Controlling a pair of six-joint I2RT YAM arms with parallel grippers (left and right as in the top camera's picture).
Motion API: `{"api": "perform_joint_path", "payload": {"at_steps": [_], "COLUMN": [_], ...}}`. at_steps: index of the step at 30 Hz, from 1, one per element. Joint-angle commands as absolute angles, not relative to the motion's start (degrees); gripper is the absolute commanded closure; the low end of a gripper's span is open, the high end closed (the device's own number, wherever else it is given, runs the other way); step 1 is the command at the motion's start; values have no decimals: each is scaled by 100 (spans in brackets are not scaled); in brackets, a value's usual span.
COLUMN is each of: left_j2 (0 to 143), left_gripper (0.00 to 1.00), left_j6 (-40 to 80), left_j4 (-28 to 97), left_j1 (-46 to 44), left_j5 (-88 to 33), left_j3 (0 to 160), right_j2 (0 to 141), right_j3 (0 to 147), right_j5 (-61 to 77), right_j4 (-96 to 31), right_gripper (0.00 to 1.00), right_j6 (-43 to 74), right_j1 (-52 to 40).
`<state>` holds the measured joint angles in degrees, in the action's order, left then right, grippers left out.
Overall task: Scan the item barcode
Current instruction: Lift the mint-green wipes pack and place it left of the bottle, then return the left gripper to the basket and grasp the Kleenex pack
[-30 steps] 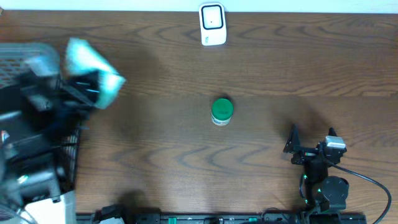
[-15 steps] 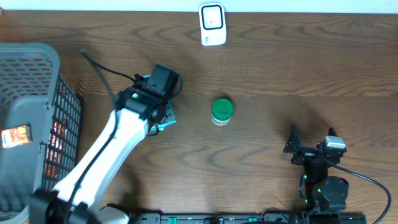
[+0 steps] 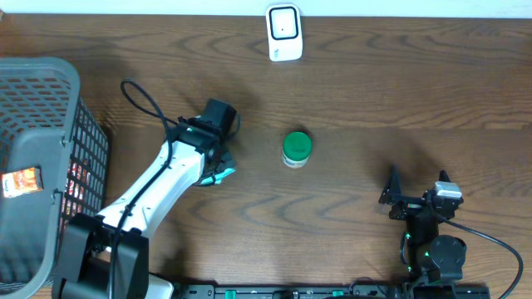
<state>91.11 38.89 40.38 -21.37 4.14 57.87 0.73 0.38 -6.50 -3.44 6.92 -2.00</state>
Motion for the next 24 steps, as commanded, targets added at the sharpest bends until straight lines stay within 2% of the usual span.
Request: {"api": "perform_joint_path", "payload": {"at_steps": [1,4,5,6,8,9,11,14,17,21,24], "left_j2": [9111,9111,9111,9111,9096,9056,8877,8281,7660,7137,6956], "left_gripper": [93,92,88,78,46,33,23,17,16,16,15], "left_j6": [3605,3607,3607,3607,3605,3603,3529,3118,2377,1903,1667], "left_j4": [3201,2652,2536,2506,2508,2499,2536,2700,3170,4051,4582], "left_j1": [-2134,-2134,-2134,-2134,-2134,-2134,-2132,-2071,-1894,-1457,-856], "left_j5": [-930,-1317,-1446,-1481,-1472,-1457,-1372,-1372,-1282,-172,165], "left_j3": [5411,5186,5140,5127,5129,5151,5290,5913,6958,8468,9369], "right_j2": [67,67,67,67,67,67,67,67,67,67,67], "right_j3": [32,32,32,32,32,32,32,32,32,32,32], "right_j5": [-720,-720,-720,-720,-720,-720,-720,-720,-720,-720,-720], "right_j4": [-364,-364,-364,-364,-364,-364,-364,-364,-364,-364,-364], "right_gripper": [1,1,1,1,1,1,1,1,1,1,1], "right_j6": [615,617,615,615,615,615,615,615,615,615,615], "right_j1": [-235,-235,-235,-235,-235,-235,-235,-235,-235,-235,-235]}}
